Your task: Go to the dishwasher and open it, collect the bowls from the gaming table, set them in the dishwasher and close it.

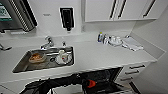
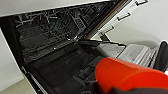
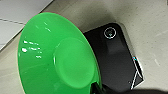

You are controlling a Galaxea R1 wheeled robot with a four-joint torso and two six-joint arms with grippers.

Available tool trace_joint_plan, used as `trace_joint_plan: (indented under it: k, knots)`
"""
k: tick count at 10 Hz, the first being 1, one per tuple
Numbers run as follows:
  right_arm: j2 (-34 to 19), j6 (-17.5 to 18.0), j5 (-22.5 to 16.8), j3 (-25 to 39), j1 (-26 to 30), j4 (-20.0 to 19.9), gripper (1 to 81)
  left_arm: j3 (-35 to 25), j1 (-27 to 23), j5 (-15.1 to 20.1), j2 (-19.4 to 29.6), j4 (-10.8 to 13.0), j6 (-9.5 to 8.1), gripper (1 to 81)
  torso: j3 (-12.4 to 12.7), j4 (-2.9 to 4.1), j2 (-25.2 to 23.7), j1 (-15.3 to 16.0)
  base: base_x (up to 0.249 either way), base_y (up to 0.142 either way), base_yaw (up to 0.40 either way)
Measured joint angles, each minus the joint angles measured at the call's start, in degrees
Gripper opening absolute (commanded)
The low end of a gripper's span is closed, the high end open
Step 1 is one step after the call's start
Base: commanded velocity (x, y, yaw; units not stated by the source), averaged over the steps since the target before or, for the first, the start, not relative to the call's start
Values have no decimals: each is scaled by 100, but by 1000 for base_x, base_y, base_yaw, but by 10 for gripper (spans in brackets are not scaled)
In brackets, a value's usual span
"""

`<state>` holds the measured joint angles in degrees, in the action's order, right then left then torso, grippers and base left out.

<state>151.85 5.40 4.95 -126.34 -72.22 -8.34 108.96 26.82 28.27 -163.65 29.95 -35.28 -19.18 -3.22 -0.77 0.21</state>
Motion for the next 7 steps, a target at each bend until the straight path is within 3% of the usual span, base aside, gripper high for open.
trace_joint_plan:
  k: [2, 7]
  knots:
    - [67, 0, -10, -138, 2, 0, 10, 66, -41, -38, -113, 529, 15, 10, 0, 0, 0, 0, 0, 0, 0]
    - [257, 0, -32, -329, 0, 40, 10, 892, -111, -88, -588, 948, 37, 10, 0, 0, 0, 0, 0, 0, 0]
